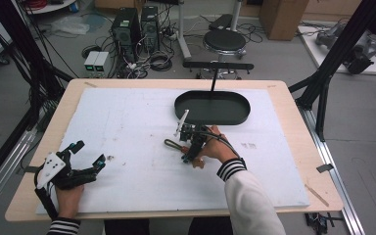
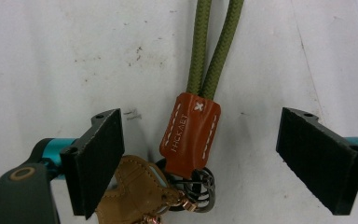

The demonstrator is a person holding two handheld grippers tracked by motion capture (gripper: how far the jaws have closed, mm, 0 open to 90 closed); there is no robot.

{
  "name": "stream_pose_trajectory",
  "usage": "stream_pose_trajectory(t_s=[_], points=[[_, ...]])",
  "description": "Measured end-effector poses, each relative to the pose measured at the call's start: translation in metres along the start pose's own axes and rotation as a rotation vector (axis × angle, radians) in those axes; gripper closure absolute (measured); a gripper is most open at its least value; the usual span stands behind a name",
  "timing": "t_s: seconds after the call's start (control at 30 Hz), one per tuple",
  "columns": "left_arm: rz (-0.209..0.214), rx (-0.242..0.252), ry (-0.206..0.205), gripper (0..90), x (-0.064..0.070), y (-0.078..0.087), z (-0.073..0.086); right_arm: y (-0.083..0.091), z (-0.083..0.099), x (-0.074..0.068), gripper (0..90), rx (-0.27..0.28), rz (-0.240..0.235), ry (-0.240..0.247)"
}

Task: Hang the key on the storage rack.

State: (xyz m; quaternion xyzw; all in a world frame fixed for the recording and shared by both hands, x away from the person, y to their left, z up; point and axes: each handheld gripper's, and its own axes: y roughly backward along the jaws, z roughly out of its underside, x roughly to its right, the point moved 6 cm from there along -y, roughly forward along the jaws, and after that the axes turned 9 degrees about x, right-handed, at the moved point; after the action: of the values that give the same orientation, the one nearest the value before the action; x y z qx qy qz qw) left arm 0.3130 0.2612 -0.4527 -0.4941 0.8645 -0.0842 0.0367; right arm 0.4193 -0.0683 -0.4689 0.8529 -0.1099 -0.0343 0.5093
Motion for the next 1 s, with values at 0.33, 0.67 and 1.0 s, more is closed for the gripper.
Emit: stream_pose_trajectory(t_s=[0.33,0.67,1.0], points=[[-0.002,0.001,0.003,8.2,-0.0001,-0.0001,0.0000,0.0014,-0.0001,0.0003,28.2,-0.016,-0.009,0.001],[-0.003,0.003,0.005,8.2,0.0000,-0.0003,0.0000,0.0031,0.0000,0.0012,44.2,-0.028,-0.010,-0.001],[-0.001,0.001,0.006,8.2,-0.0004,-0.0002,0.0000,0.0028,-0.0002,-0.0012,60.3,-0.041,-0.039,-0.002]])
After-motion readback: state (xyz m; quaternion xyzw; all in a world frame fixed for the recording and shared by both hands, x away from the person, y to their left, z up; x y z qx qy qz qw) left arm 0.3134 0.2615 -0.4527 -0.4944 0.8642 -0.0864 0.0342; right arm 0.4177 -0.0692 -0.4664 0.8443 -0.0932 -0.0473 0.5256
